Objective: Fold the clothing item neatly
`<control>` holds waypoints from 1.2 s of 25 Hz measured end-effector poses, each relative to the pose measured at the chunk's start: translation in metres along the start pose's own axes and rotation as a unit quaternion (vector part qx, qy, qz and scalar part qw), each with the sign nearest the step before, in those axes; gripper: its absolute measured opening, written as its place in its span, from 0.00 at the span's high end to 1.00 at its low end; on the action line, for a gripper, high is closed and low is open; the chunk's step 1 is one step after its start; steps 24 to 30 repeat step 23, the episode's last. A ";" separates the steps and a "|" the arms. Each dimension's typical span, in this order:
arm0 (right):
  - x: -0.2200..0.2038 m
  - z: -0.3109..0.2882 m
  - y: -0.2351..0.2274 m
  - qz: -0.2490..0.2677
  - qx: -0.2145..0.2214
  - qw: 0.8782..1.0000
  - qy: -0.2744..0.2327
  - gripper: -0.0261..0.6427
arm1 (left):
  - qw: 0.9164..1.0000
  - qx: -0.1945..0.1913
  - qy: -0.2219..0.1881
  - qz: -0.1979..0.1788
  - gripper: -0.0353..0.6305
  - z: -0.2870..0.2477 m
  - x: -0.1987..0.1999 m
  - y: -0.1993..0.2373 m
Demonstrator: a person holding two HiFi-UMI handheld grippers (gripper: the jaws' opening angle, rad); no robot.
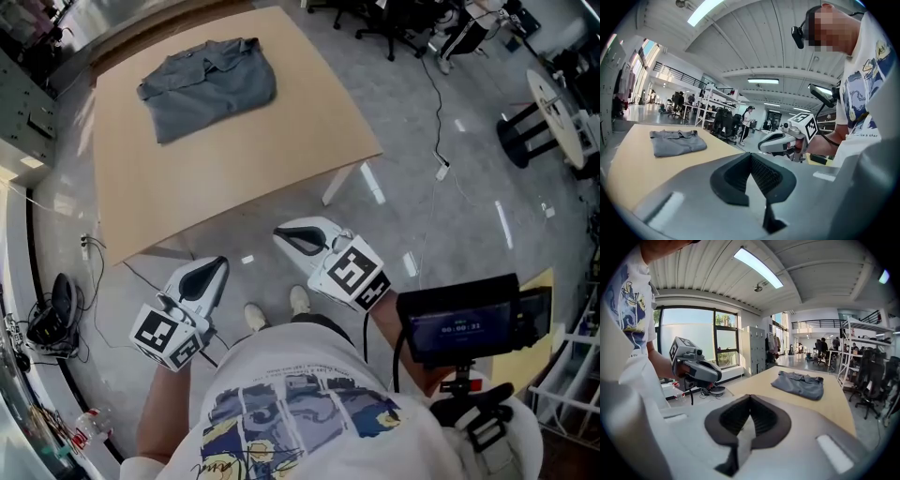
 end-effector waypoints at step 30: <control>0.004 -0.003 0.006 0.006 -0.007 1.000 0.004 0.96 | 1.000 -0.016 0.004 -0.009 0.94 -0.004 -0.001 0.005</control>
Point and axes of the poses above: the fingertips, and each gripper's own axes: z backward along the fingers, y to its left, x out of its top, the point moved 9 cm from there along z, backward along the fingers, and after that the axes turned 12 degrees about y, right-handed, at the moved point
